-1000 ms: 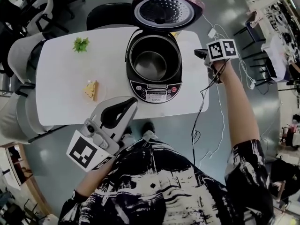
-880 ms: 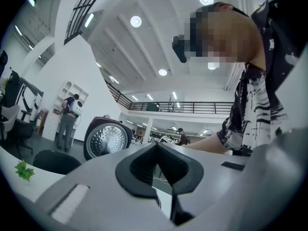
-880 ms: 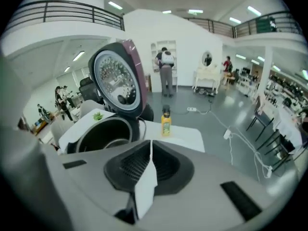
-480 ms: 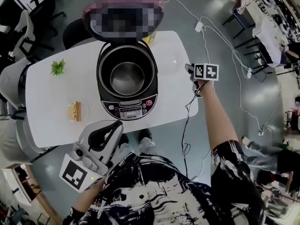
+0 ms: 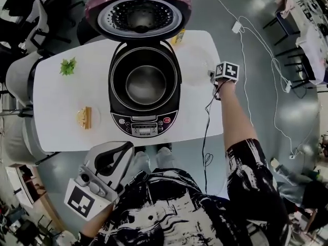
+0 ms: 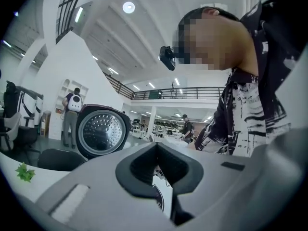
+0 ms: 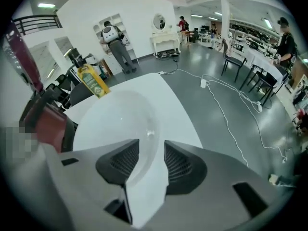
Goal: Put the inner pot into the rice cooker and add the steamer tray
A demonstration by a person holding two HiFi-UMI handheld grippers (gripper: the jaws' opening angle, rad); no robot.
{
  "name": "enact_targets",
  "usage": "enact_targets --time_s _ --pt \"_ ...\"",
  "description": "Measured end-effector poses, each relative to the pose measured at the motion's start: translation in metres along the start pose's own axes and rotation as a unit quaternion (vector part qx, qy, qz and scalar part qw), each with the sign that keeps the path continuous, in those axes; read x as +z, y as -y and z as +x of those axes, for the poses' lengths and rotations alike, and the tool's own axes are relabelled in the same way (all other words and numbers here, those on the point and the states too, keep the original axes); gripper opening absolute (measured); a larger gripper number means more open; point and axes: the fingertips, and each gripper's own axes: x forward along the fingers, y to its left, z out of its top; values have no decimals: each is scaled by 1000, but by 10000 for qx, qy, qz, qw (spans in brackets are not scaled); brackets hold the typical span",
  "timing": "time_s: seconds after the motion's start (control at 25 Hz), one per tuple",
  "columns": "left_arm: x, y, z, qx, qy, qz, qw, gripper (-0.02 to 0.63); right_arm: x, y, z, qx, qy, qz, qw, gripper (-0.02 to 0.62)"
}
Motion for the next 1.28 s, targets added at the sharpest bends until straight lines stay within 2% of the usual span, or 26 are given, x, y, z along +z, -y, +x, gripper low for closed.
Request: enact_targets --time_s 0.24,0.32,0.48,0.6,0.84,0.92,1.04,1.16,1.28 --pt "-6 -10 -3 211 -64 2 9998 5 -12 -1 24 -307 -354 -280 9985 72" --pt "-6 -11 -3 241 -54 -4 9997 5 -13 0 25 -387 -397 -283 9981 66" --pt "-4 -11 -4 209 -20 2 9998 5 -16 9 16 -467 -503 132 9976 5" --pt "-3 -8 -7 130 8 3 9999 5 -20 14 4 -433 -518 198 9975 2" --pt "12 4 -6 -230 249 77 9994 5 -9 31 -54 -295 -171 644 9973 2" --pt "18 11 -6 -388 362 105 9985 5 -1 34 -83 -194 -15 676 9975 2" --pt "28 23 -9 -640 524 154 9965 5 18 19 -133 132 284 422 9986 2" --pt "37 33 -14 -859 664 199 9939 5 34 -27 -185 611 610 -117 9962 2" --pt "42 39 -25 -983 798 195 9918 5 39 -97 -223 1112 801 -738 9878 2"
